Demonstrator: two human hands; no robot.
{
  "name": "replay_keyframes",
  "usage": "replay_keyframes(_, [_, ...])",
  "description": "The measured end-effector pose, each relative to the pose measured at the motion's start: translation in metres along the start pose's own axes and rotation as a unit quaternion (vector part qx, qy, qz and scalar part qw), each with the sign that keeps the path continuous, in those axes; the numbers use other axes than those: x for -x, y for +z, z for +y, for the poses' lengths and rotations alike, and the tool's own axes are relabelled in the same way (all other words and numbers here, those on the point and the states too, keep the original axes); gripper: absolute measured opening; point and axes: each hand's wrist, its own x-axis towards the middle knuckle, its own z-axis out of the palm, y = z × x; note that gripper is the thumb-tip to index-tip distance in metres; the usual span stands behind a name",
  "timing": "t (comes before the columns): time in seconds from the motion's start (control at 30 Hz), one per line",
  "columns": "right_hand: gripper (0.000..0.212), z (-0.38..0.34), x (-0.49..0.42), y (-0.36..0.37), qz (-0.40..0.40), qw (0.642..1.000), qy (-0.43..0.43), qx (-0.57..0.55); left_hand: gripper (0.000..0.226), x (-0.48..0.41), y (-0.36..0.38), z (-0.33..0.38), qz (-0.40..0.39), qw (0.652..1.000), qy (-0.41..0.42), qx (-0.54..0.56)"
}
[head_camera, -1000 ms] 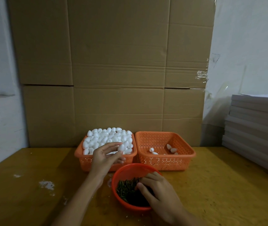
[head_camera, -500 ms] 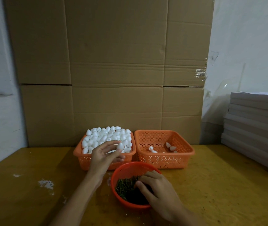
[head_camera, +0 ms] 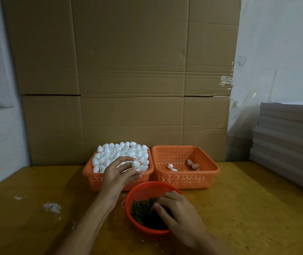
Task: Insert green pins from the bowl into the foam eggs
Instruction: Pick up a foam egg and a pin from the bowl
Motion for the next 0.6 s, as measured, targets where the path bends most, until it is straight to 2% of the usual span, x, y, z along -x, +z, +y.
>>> replay_keyframes(0.23, [0.039, 0.0001, 0.0, 0.0003, 0.001, 1.0, 0.001, -0.001, 0.034, 0.0014, 0.0, -0.0008, -0.037, 0.999, -0.032, 0.003])
replay_keyframes(0.6, [0.039, -0.0003, 0.0004, -0.0006, -0.006, 1.0, 0.005, -0.001, 0.021, 0.0004, -0.0019, -0.0028, -0.034, 0.999, -0.018, 0.007])
